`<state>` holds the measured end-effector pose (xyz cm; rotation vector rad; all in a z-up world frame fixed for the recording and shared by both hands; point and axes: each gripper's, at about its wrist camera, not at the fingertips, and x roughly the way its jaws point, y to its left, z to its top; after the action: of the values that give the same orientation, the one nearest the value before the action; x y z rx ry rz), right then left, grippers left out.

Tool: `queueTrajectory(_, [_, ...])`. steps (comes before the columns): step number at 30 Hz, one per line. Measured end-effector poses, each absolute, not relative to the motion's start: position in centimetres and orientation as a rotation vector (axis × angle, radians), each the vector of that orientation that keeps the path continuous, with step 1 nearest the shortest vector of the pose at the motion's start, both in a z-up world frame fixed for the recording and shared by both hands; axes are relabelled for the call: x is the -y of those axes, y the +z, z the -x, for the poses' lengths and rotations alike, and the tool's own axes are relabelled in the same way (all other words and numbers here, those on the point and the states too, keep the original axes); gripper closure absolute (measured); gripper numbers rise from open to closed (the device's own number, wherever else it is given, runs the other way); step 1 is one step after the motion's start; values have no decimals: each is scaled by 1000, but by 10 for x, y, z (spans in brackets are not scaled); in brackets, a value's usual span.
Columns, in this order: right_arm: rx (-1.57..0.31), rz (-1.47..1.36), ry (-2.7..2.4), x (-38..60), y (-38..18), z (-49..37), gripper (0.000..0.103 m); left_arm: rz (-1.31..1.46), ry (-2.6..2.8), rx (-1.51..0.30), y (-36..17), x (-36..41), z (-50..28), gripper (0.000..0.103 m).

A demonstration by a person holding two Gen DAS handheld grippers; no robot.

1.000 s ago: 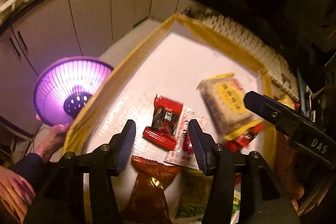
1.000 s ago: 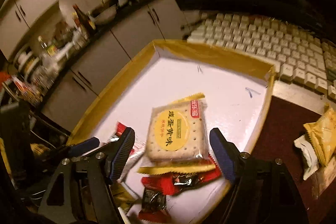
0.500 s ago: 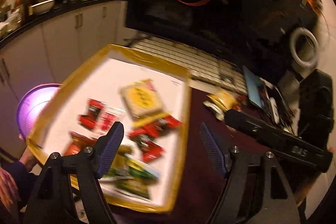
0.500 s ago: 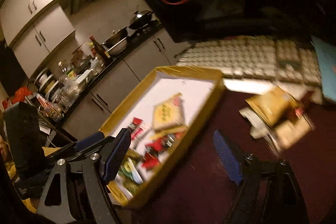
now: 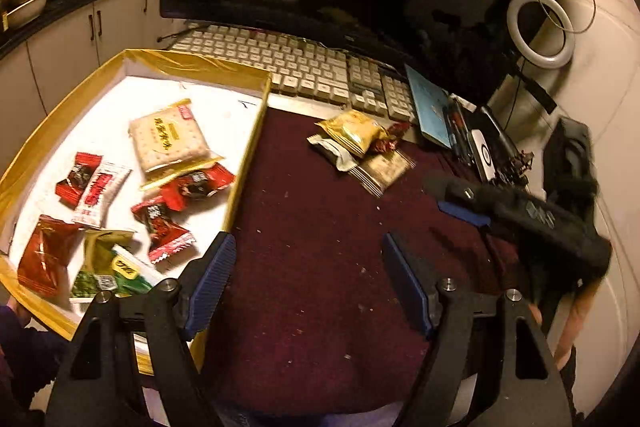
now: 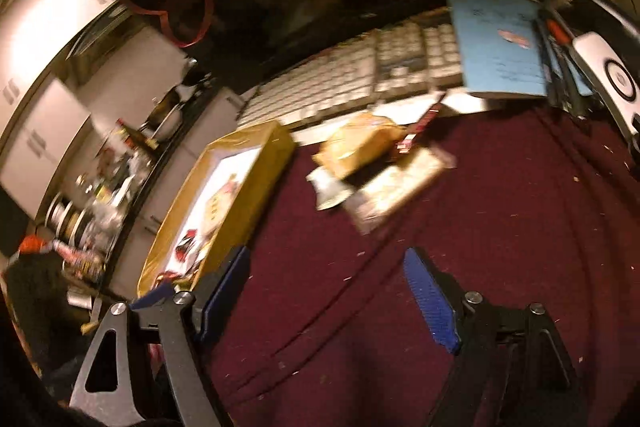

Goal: Organize snacks
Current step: 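Move both grippers back toward the snacks on the cloth, then grasp the red candy with the right gripper while the left grasps the yellow biscuit bag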

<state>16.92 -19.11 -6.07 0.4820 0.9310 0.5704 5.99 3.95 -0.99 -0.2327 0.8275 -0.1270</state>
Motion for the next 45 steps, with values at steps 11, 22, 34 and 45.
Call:
queueTrajectory(11, [-1043,-538,309,202,-75,-258,60,227,-132,-841,-15,-38,-58,28])
queueTrajectory(22, [-1059,-576,304,191,-93,-291,88,223,-132,-834,-13,-37,-56,28])
queueTrajectory(34, [-875,-617,438,240,-61,-196,94,194,-134,-837,-13,-25,-63,28])
queueTrajectory(45, [-880,-590,527,248,-90,-162,94,151,-160,-849,-14,-11,-79,28])
